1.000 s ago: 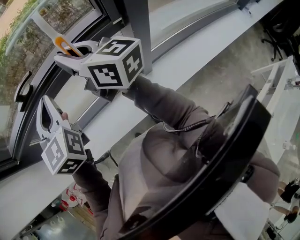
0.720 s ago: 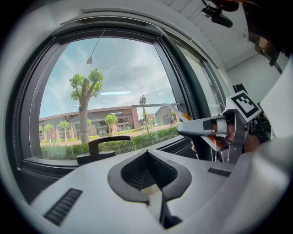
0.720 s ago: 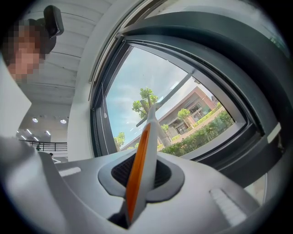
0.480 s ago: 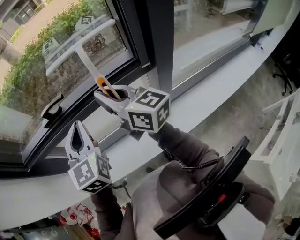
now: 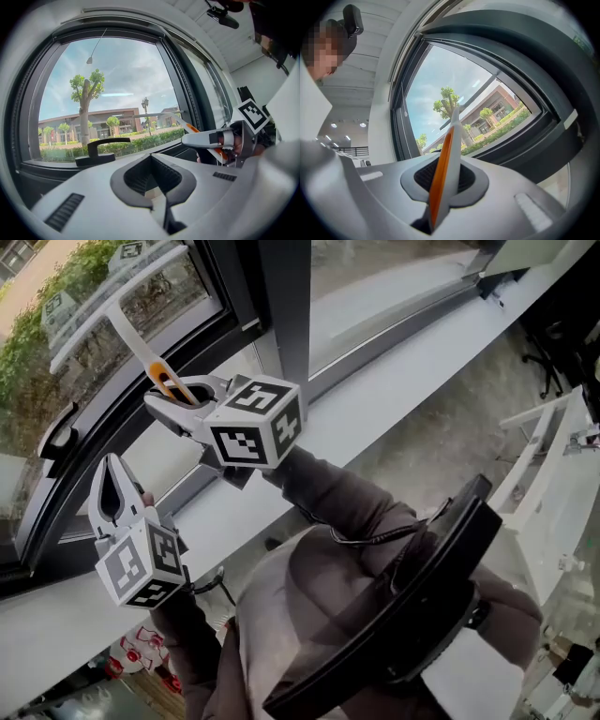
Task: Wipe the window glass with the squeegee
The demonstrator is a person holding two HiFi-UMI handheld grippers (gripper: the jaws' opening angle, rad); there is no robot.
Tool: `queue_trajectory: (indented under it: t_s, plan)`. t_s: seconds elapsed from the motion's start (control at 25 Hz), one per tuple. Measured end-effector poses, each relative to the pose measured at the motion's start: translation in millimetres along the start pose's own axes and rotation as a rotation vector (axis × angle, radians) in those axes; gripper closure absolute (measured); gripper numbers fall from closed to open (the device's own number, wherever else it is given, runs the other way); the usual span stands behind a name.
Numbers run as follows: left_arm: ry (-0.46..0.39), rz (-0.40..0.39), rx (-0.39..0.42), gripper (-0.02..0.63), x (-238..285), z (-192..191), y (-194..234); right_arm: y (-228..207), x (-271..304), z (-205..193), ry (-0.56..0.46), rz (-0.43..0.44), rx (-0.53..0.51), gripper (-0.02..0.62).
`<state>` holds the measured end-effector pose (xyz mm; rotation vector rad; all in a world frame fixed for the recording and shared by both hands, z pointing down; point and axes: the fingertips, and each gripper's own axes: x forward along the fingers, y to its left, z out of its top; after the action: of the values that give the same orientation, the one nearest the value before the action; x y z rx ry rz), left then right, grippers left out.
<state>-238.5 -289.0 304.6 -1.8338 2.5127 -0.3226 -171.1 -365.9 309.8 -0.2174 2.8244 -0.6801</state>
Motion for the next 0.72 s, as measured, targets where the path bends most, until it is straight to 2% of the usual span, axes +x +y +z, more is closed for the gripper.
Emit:
queue_trajectory:
  t_s: [0.72]
  plan:
    - [0.010,-0.006,0.005,0.604,-1,-5,-7,-7,-8,-17,0.032,-0.005,0.018,0.572]
